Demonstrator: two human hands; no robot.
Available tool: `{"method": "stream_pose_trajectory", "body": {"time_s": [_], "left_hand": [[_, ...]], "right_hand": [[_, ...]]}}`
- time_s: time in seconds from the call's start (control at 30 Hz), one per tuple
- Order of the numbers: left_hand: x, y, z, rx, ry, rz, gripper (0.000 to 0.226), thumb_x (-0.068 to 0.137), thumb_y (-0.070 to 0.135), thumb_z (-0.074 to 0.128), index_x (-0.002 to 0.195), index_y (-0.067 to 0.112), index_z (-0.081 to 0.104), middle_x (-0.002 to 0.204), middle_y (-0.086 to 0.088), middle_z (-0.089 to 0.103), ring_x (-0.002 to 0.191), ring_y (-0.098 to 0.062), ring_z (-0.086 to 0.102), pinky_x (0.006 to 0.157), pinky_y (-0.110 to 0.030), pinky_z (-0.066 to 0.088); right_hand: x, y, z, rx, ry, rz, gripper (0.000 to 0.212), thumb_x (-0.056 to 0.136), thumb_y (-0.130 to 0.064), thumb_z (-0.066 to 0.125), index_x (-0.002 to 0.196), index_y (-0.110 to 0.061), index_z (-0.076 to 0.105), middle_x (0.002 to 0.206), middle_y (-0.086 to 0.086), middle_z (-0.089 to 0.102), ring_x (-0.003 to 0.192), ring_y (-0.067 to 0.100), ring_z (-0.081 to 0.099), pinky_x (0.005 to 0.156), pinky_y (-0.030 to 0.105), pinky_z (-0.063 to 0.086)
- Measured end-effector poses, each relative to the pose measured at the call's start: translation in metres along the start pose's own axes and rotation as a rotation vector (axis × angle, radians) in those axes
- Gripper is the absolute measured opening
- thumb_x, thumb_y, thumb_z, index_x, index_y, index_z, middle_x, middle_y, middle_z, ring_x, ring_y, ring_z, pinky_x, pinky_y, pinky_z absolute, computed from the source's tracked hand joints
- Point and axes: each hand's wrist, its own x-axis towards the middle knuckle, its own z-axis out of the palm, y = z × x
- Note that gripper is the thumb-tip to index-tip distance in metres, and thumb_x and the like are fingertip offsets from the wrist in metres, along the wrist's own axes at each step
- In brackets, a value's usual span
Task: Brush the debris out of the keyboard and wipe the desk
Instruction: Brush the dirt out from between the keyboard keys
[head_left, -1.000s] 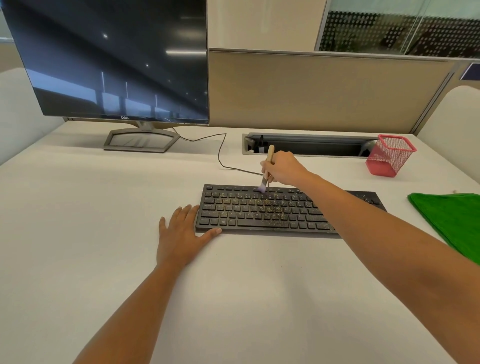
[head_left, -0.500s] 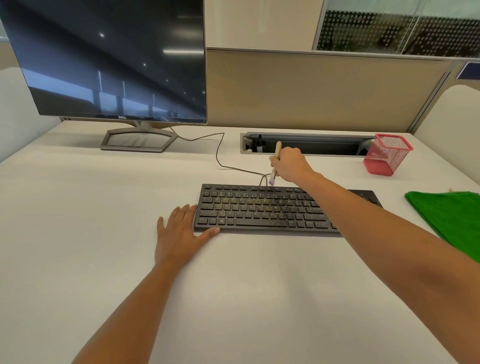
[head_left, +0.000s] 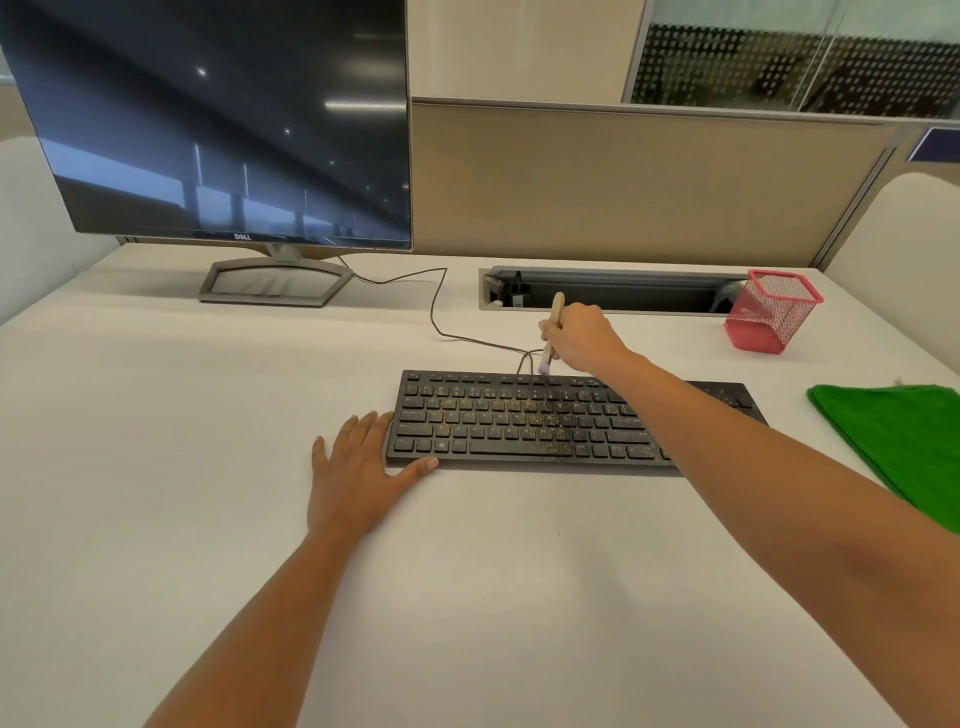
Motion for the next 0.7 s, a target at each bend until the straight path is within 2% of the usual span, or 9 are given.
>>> {"method": "stream_pose_trajectory", "body": {"time_s": [0.1,0.2,0.23,0.33,0.4,0.47,0.6,0.7], "left_hand": [[-0.0001,-0.0004,0.0003,-0.001,-0.001,-0.002,0.11,0.056,0.089,0.008,0.147,0.029,0.024,0.155,0.007,0.023,0.145,-0.01,0.009,0.116,-0.045,0.002],[-0.0005,-0.0003,0.0001,-0.015,-0.002,-0.006,0.11,0.056,0.089,0.009,0.147,0.029,0.024,0.155,0.008,0.022,0.145,-0.009,0.008,0.117,-0.044,0.0],[-0.0005,-0.0001,0.0001,-0.016,-0.003,-0.007,0.11,0.056,0.089,0.009,0.147,0.029,0.024,0.155,0.008,0.022,0.145,-0.009,0.008,0.117,-0.044,0.0],[-0.0005,-0.0002,0.0,-0.009,-0.001,-0.004,0.11,0.056,0.089,0.009,0.147,0.029,0.024,0.155,0.007,0.023,0.145,-0.01,0.009,0.117,-0.044,0.001],[-0.0008,-0.0008,0.0,-0.012,0.002,-0.004,0.11,0.056,0.089,0.009,0.147,0.029,0.024,0.155,0.007,0.023,0.145,-0.01,0.009,0.117,-0.045,0.001],[-0.0012,-0.0008,-0.0001,-0.016,0.003,-0.002,0.11,0.056,0.089,0.009,0.147,0.029,0.024,0.155,0.007,0.023,0.145,-0.01,0.01,0.117,-0.045,0.001],[-0.0003,-0.0001,0.0,-0.017,0.007,0.001,0.11,0.056,0.089,0.009,0.147,0.029,0.025,0.154,0.007,0.024,0.145,-0.011,0.011,0.117,-0.045,0.002],[-0.0005,-0.0002,-0.0005,-0.018,0.003,0.001,0.11,0.056,0.089,0.009,0.147,0.029,0.025,0.155,0.007,0.024,0.145,-0.011,0.01,0.117,-0.045,0.002]], "right_hand": [[-0.0031,0.0022,0.0026,-0.055,-0.064,0.007,0.034,0.099,-0.022,0.041,0.107,0.005,0.06,0.094,0.016,0.064,0.076,0.02,0.057,0.056,0.021,0.041],[-0.0026,0.0004,-0.003,-0.074,-0.084,0.015,0.031,0.097,-0.016,0.04,0.101,0.006,0.062,0.071,0.009,0.06,0.059,0.017,0.058,0.059,0.02,0.046],[-0.0023,-0.0001,-0.005,-0.067,-0.078,0.015,0.031,0.096,-0.016,0.04,0.099,0.006,0.062,0.069,0.009,0.061,0.056,0.017,0.059,0.062,0.023,0.049],[-0.0014,0.0006,-0.0065,-0.014,-0.019,-0.015,0.034,0.098,-0.019,0.041,0.101,0.007,0.064,0.089,0.018,0.068,0.075,0.028,0.067,0.077,0.038,0.055],[-0.002,0.0022,-0.0043,0.02,0.004,-0.031,0.037,0.099,-0.024,0.042,0.103,0.006,0.064,0.097,0.021,0.068,0.085,0.03,0.067,0.085,0.043,0.054],[-0.0042,0.0045,-0.0023,0.024,-0.017,-0.035,0.038,0.099,-0.025,0.042,0.103,0.006,0.064,0.098,0.021,0.068,0.081,0.027,0.064,0.085,0.041,0.053],[-0.0075,0.0062,-0.0047,-0.005,-0.063,-0.003,0.033,0.098,-0.02,0.042,0.103,0.005,0.062,0.095,0.017,0.065,0.076,0.021,0.059,0.063,0.026,0.048],[-0.0067,0.0056,-0.0067,0.065,-0.023,-0.004,0.033,0.098,-0.02,0.042,0.103,0.005,0.064,0.096,0.018,0.067,0.082,0.026,0.066,0.078,0.035,0.054]]}}
